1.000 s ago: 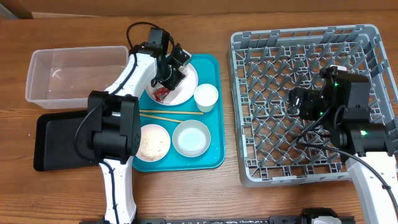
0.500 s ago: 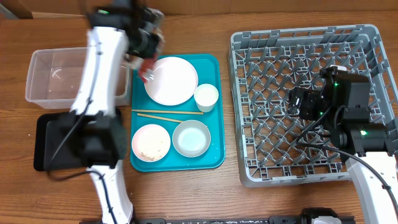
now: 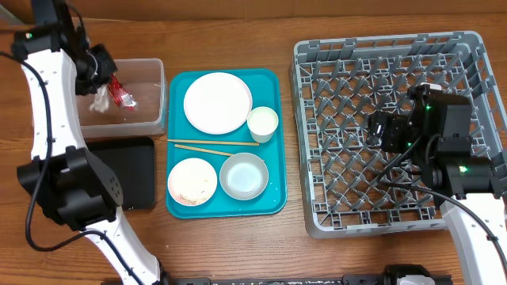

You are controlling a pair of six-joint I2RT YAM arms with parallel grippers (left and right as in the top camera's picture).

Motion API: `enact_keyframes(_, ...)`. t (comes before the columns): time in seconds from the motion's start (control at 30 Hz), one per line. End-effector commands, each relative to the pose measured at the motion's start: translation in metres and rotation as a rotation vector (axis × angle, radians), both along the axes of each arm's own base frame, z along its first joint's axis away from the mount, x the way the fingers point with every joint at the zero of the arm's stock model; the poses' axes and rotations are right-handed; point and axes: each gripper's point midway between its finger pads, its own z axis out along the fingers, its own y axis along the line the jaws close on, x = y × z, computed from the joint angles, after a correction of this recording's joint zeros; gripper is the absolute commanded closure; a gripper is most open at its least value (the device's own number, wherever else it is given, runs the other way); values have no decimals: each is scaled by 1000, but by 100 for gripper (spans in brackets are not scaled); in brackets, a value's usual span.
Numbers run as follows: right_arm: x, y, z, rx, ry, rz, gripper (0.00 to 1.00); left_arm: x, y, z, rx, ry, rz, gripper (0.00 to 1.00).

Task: Sort waste into correct bins and load items into the dishwasher
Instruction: 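Drop the tissue and wrapper into the clear plastic bin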

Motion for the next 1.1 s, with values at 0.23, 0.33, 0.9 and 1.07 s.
enact_keyframes(0.23,2,-1,10,-3,-23,3,0,17,-11,-28,-117,-45,81,0)
enact_keyframes(0.33,2,0,10,-3,-22,3,0,27,-31,5,-166,-128,-109,0)
enact_keyframes(0.9,0,0,9,-2,-12,4,0,-51,-210,80,-105,-19,-960,6)
enact_keyframes(1.07,0,0,9,-2,-12,4,0,-62,-264,45,-25,67,-1104,7)
